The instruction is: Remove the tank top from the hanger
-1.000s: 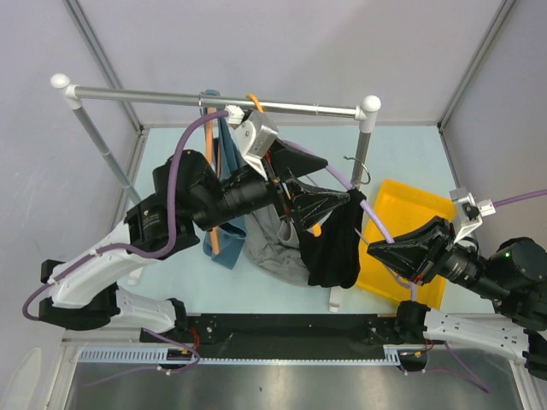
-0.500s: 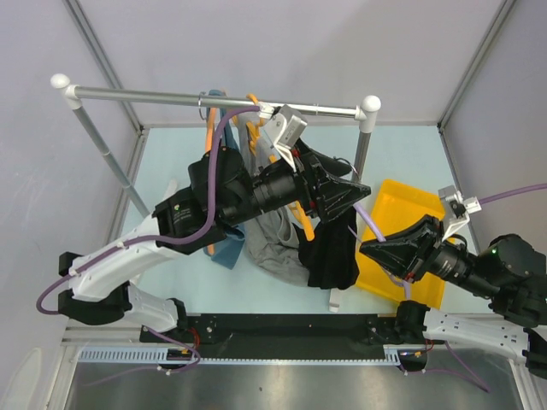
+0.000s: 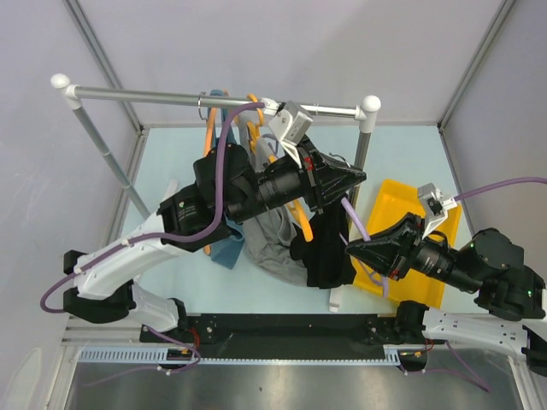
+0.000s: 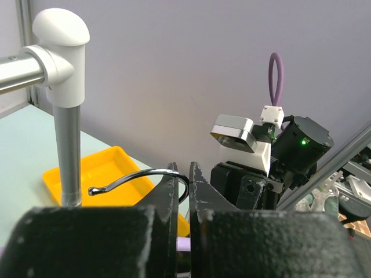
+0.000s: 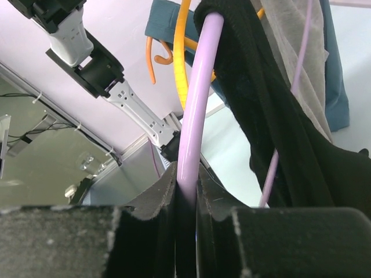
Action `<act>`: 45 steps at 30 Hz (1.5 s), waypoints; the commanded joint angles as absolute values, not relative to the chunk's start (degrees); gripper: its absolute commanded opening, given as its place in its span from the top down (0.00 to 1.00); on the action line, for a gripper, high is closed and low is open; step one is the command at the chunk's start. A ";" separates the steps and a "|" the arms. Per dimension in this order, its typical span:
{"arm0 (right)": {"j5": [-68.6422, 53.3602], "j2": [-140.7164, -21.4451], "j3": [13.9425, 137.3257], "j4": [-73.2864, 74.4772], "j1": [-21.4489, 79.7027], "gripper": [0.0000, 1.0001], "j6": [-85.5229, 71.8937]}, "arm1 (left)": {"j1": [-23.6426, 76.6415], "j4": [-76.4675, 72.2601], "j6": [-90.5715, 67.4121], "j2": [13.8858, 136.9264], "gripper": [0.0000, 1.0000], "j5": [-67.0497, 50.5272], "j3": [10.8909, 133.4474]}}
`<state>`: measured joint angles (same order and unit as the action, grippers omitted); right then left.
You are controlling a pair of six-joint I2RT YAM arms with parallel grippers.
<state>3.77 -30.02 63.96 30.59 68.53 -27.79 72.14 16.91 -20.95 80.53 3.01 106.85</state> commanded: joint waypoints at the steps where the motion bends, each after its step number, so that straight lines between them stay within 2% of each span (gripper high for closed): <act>1: 0.54 -30.06 65.04 28.30 68.56 0.64 -26.81 | 72.69 16.34 -17.59 81.21 1.00 0.71 110.56; 4: 1.22 -30.76 67.67 31.89 68.55 0.45 -26.89 | 72.69 17.48 -16.61 81.12 1.00 -1.93 111.44; 7: 5.60 -30.76 71.27 35.15 68.55 0.37 -27.33 | 72.69 18.72 -16.26 80.51 1.00 -2.28 111.36; 13: 14.67 -31.20 76.29 40.08 68.47 0.37 -23.83 | 72.69 20.83 -16.61 79.10 1.00 -4.48 111.18; 18: 13.45 -33.22 73.57 37.79 68.73 0.41 -16.37 | 72.69 21.01 -18.63 78.14 1.00 -9.22 111.09; 28: 9.05 -38.76 70.40 32.96 68.55 0.42 -15.38 | 72.69 20.92 -20.30 77.25 1.00 -12.83 110.39; 31: 10.46 -38.76 69.87 32.00 68.55 0.49 -15.38 | 72.69 20.92 -20.74 77.52 1.00 -14.06 110.30; 35: 9.93 -38.50 69.26 30.41 68.64 0.65 -15.29 | 72.69 21.09 -20.74 77.61 1.00 -14.24 109.95; 36: 9.84 -38.32 69.26 30.32 68.56 0.76 -15.38 | 72.69 21.09 -20.57 77.61 1.00 -14.06 109.86; 38: 9.67 -38.23 69.69 30.41 68.47 0.85 -15.55 | 72.69 21.35 -19.87 77.52 1.00 -13.19 109.43; 39: 9.41 -38.15 70.05 30.67 68.55 0.95 -15.64 | 72.69 21.71 -19.52 77.52 1.00 -12.23 109.25; 40: 9.06 -37.62 70.83 31.11 68.47 0.99 -15.91 | 72.69 22.14 -19.08 77.52 1.00 -10.30 109.16; 45: 4.77 -35.86 74.35 33.66 68.55 1.00 -17.31 | 72.69 24.08 -14.95 79.01 1.00 -3.97 109.34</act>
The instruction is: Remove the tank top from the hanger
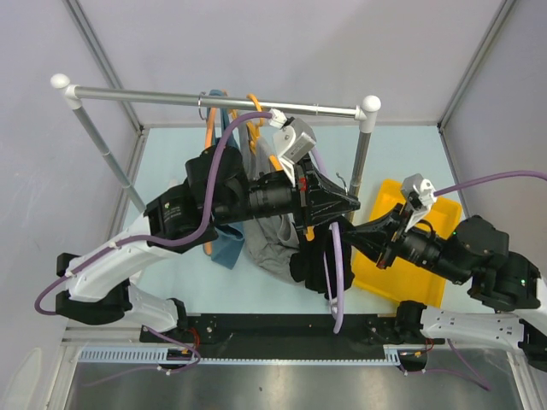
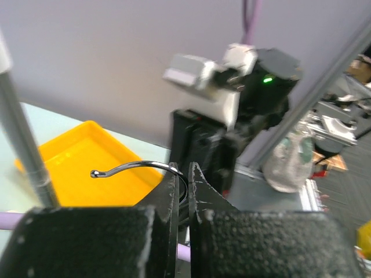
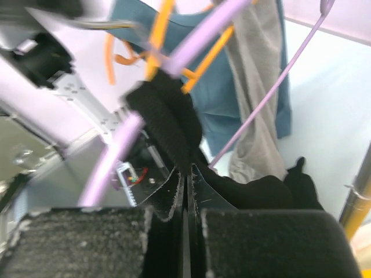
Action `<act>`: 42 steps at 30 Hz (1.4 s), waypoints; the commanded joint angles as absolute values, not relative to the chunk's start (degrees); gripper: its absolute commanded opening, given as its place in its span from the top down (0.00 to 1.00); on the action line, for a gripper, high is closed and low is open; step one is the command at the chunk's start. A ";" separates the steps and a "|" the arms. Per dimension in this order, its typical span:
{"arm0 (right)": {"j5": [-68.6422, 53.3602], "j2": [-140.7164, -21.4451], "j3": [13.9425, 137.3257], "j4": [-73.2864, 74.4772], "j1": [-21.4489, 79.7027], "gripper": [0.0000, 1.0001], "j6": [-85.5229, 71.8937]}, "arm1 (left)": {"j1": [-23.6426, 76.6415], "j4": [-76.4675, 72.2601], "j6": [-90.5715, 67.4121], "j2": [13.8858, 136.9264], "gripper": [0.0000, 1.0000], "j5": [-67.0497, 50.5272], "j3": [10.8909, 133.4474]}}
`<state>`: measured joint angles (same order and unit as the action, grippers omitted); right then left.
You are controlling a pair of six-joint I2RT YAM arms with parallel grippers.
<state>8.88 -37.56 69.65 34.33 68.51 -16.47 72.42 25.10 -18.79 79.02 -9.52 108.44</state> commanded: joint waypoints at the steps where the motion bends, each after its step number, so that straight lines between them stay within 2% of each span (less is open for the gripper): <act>1: 3.70 -35.60 75.14 35.32 68.47 1.00 -17.49 | 72.69 24.17 -14.42 79.27 1.00 -1.26 109.60; 5: -4.80 -33.14 77.52 40.07 68.55 1.00 -17.93 | 72.69 24.70 -11.52 81.03 1.00 3.86 111.44; 10: -13.87 -28.05 75.94 44.90 68.47 1.00 -19.42 | 72.69 24.43 -10.55 82.97 1.00 4.92 113.81; 20: -33.29 -19.60 70.58 39.29 67.59 1.00 -23.55 | 72.69 24.00 -10.72 83.41 1.00 4.75 114.70; 30: -32.95 -13.10 62.41 45.09 67.68 1.00 -23.64 | 72.69 23.20 -11.78 81.30 1.00 4.30 114.96; 36: -19.46 -11.95 60.03 43.60 67.59 1.00 -26.80 | 72.69 23.47 -11.78 80.33 1.00 3.78 114.52; 39: 4.33 -15.19 60.99 44.21 67.67 1.00 -29.09 | 72.60 23.47 -12.39 79.89 1.00 2.20 114.00; 40: 17.27 -16.60 61.61 44.56 67.76 1.00 -29.87 | 72.68 23.38 -12.74 79.72 1.00 1.76 113.82; 42: 29.91 -23.94 65.36 46.22 67.94 1.00 -30.93 | 72.69 23.29 -13.09 78.93 1.00 0.97 113.03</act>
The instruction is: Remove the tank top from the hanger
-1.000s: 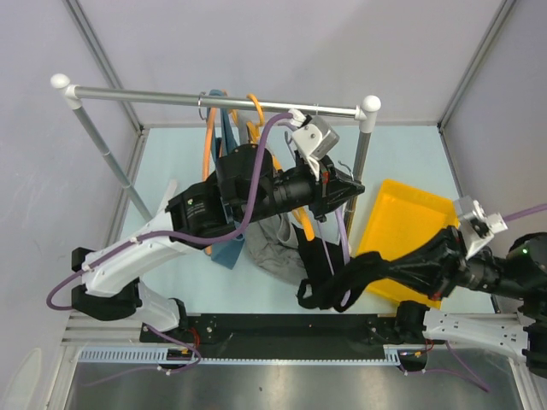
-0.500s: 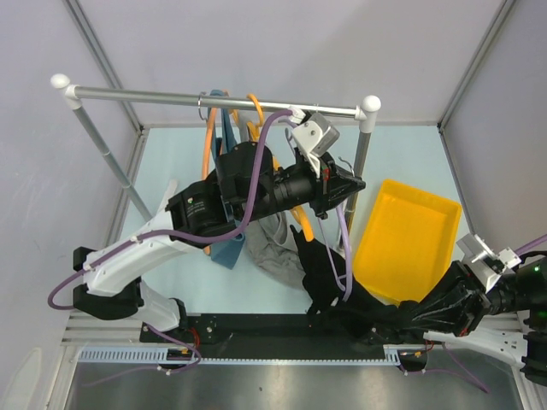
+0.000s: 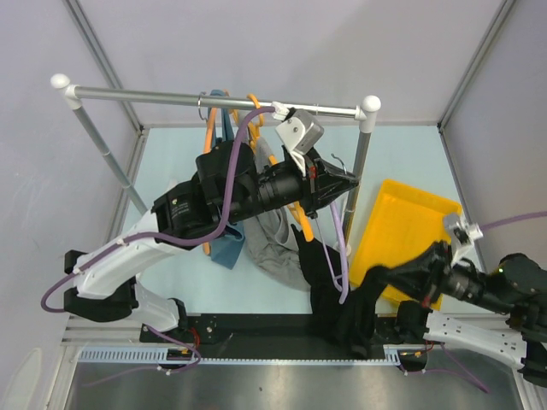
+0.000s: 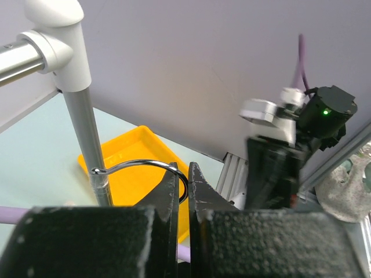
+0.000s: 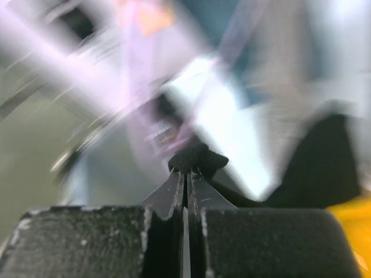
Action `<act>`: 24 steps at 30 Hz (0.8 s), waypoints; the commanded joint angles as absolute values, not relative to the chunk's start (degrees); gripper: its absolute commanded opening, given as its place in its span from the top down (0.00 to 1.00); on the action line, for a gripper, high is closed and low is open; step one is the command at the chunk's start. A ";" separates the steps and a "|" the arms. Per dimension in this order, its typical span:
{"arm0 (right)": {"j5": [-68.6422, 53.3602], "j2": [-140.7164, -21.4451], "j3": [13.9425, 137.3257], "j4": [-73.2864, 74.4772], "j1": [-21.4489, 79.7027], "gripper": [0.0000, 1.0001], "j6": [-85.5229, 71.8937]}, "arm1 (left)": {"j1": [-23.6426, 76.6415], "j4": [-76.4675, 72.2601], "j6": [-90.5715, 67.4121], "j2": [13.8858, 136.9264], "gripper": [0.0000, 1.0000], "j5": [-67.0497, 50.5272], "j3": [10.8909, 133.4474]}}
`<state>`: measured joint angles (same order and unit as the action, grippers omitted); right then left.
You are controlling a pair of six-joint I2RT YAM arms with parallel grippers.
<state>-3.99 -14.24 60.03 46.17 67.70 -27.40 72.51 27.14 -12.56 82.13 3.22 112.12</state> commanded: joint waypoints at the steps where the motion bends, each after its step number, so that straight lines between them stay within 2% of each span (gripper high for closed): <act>1: 40.32 -27.91 67.48 46.93 68.03 1.00 -30.33 | 72.69 23.12 -13.36 78.66 1.00 0.79 112.77; 3: 52.58 -39.38 72.84 50.42 67.94 1.00 -28.39 | 72.69 23.03 -13.45 77.79 1.00 0.79 112.15; 4: 65.70 -42.59 77.21 51.58 67.68 1.00 -28.13 | 72.69 23.11 -13.45 77.44 1.00 0.88 111.97; 7: 80.64 -51.56 81.81 50.46 64.35 1.00 -22.34 | 72.69 23.12 -13.62 76.20 1.00 0.88 111.18; 8: 80.34 -52.37 81.30 42.18 58.33 1.00 -11.97 | 72.69 23.03 -13.62 76.03 1.00 0.97 110.83; 9: 77.98 -52.38 79.99 36.44 54.44 1.00 -6.99 | 72.69 23.11 -13.71 75.76 1.00 0.88 110.66; 10: 69.52 -51.25 77.72 31.86 50.75 1.00 -3.64 | 72.69 23.12 -13.71 75.67 1.00 0.79 110.57; 11: 64.91 -50.63 76.83 27.03 42.27 1.00 -2.73 | 72.69 23.20 -13.71 75.59 1.00 0.70 110.57; 15: 44.19 -50.53 78.22 22.60 24.91 1.00 -1.94 | 72.69 23.55 -14.24 75.50 1.00 0.53 110.48; 18: 35.90 -53.25 82.43 20.83 15.77 1.00 -1.93 | 72.69 23.73 -14.33 75.67 1.00 0.53 110.48; 24: 31.03 -60.11 97.17 21.09 10.38 1.00 -1.41 | 72.69 23.99 -14.41 75.94 1.00 0.53 110.48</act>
<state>37.56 -57.60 88.38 26.28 12.27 -3.46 72.51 27.16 -13.69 76.77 1.23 110.34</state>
